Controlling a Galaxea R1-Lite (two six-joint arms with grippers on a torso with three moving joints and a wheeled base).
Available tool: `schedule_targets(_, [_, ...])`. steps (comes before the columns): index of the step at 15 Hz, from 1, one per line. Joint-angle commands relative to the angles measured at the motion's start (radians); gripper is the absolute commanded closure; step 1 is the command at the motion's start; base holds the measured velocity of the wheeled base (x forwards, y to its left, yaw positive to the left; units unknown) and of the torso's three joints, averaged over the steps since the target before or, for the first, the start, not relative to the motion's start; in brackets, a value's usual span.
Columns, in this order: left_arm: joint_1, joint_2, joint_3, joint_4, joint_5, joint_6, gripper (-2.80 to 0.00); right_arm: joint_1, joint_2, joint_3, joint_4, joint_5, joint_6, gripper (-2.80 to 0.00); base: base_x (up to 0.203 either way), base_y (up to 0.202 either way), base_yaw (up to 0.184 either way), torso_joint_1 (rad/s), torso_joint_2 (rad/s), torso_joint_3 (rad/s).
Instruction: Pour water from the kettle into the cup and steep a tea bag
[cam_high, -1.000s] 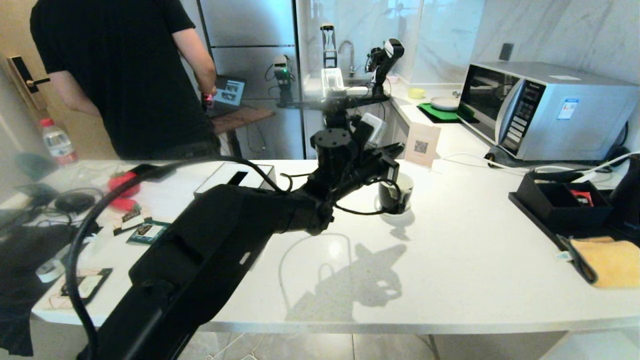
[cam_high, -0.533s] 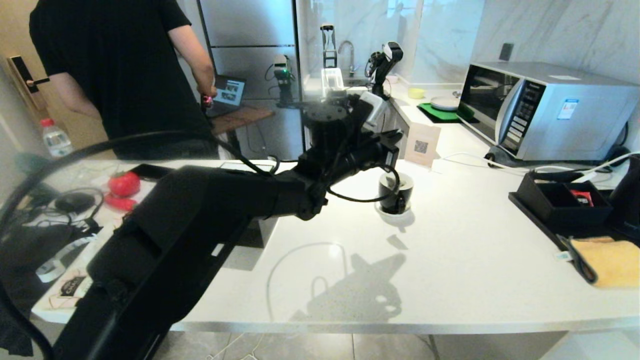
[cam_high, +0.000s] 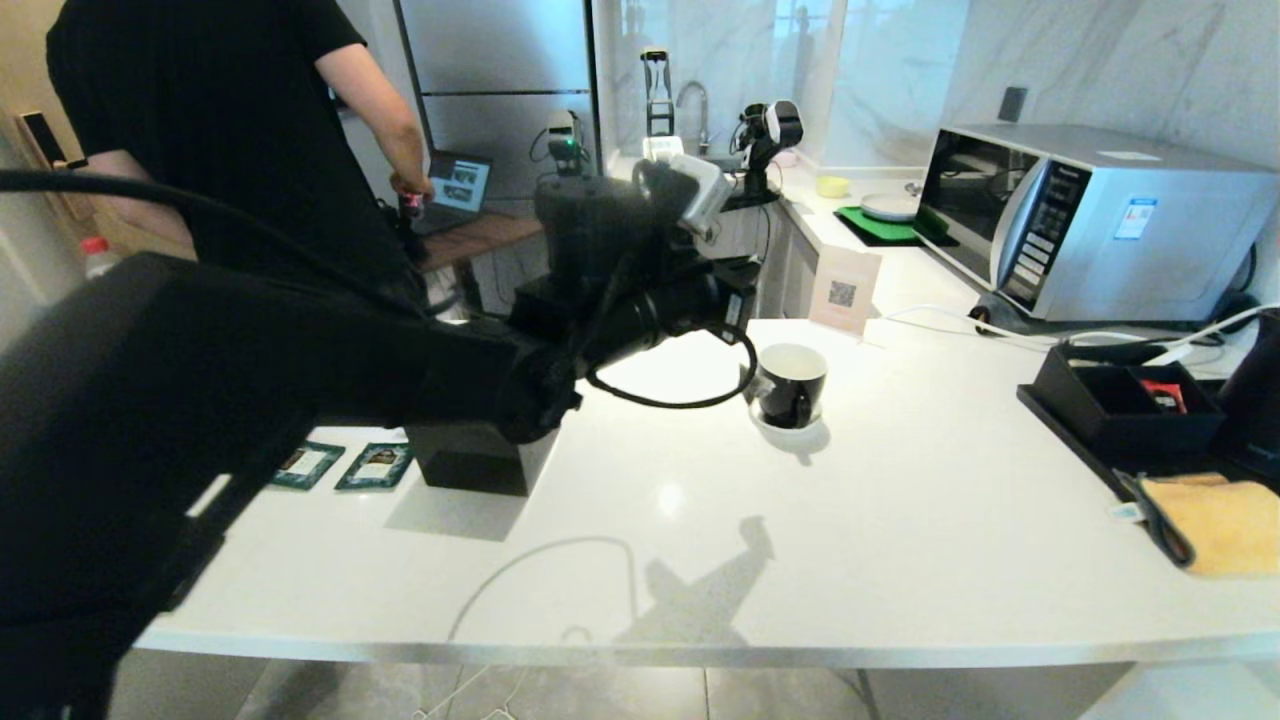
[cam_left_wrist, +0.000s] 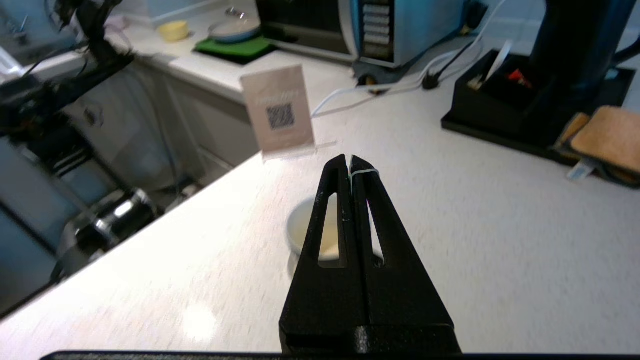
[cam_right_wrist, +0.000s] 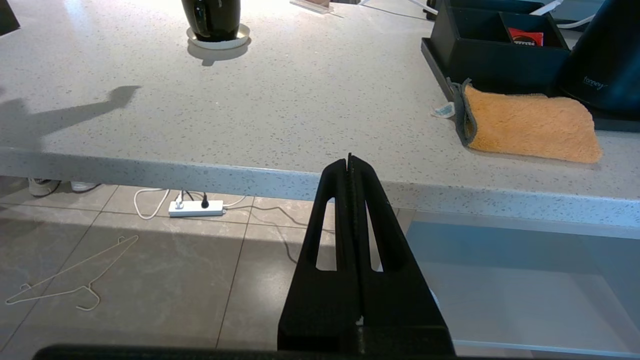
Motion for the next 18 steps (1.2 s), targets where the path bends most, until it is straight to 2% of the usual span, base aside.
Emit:
schedule_targets(1, [0.002, -0.173, 0.169, -0.006, 0.020, 0.007, 0.00, 0.000, 0.000, 0.000, 0.000, 0.000, -0.001, 0.00, 0.000, 0.000, 0.000, 0.000, 0.00, 0.000])
schedule_targets(7, [0.004, -0.453, 0.531, -0.031, 0.061, 0.010, 0.00, 0.000, 0.000, 0.000, 0.000, 0.000, -0.001, 0.00, 0.000, 0.000, 0.000, 0.000, 0.00, 0.000])
schedule_targets(14, [0.002, -0.597, 0.725, -0.066, 0.090, 0.007, 0.00, 0.000, 0.000, 0.000, 0.000, 0.002, -0.001, 0.00, 0.000, 0.000, 0.000, 0.000, 0.00, 0.000])
schedule_targets(18, [-0.001, -0.646, 0.806, -0.066, 0.216, 0.002, 0.00, 0.000, 0.000, 0.000, 0.000, 0.000, -0.001, 0.00, 0.000, 0.000, 0.000, 0.000, 0.00, 0.000])
